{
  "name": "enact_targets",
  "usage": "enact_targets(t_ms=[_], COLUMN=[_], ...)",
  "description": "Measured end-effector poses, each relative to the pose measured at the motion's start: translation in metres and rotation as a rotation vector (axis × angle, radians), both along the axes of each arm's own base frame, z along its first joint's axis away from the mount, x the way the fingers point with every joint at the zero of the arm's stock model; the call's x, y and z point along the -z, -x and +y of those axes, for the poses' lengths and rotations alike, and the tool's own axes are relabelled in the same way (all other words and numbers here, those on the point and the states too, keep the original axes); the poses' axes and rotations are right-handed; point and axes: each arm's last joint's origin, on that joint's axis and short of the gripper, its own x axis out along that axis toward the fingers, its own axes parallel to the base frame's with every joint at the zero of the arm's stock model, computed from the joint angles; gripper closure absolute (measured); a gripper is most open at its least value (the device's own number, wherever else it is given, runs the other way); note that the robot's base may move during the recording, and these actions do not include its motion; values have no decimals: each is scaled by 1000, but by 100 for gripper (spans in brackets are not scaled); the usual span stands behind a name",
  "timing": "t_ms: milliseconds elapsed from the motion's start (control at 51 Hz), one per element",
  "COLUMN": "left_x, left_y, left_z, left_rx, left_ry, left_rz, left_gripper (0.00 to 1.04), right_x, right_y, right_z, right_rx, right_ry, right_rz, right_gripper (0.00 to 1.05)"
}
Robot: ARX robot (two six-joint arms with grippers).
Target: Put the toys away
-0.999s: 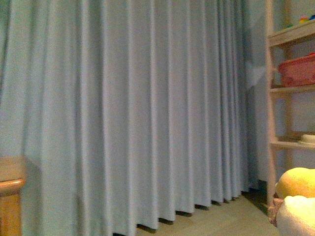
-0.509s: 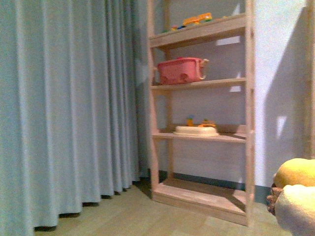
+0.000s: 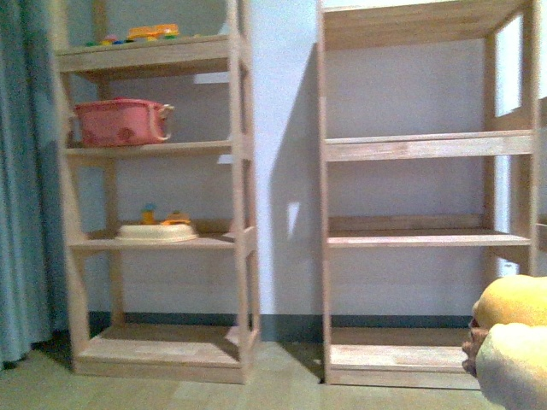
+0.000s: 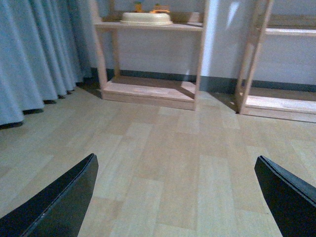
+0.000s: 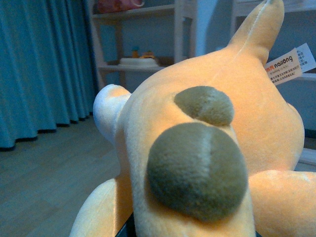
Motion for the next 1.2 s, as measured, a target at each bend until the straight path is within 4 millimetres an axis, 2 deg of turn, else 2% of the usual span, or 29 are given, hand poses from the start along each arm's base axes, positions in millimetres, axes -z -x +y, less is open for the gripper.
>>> enact_targets(t_ms=[1195], left_x=[0], left_y=[0], left_z=[0], left_rx=[2], left_ry=[-2], left_rz=[0], left_gripper=[6], right_x=[0], right_y=[0], right_z=[0], right_rx=[-1], right_ry=[1], right_rz=[-1], right_gripper=[96])
